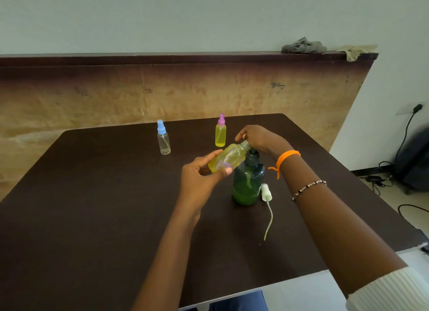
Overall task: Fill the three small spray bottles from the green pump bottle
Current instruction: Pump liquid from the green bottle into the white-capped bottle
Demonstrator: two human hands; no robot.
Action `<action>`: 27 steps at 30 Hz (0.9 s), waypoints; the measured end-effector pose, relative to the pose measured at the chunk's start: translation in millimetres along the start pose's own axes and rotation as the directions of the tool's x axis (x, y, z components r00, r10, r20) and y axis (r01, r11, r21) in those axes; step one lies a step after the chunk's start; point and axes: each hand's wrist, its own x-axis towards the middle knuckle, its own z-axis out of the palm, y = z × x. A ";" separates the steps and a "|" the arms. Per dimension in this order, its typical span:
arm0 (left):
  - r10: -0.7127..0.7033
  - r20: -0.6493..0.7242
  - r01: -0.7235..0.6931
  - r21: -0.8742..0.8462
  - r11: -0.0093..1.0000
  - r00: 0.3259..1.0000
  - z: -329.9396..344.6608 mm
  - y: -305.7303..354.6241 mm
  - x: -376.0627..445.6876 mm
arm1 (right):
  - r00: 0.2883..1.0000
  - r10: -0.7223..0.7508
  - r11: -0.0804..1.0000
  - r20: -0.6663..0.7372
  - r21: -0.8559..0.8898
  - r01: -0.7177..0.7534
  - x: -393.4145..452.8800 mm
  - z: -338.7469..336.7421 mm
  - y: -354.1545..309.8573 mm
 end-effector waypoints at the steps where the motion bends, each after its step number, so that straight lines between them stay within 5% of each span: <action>1: -0.015 0.000 0.015 0.000 1.000 1.000 -0.1 -1.7 -0.1 | 1.000 -0.003 1.000 0.005 -0.007 0.003 0.0 2.4 1.7; 27: -0.016 0.017 0.017 -0.016 1.000 1.000 -1.2 1.1 0.6 | 1.000 -0.014 0.995 -0.003 0.095 0.014 -0.4 -0.9 2.6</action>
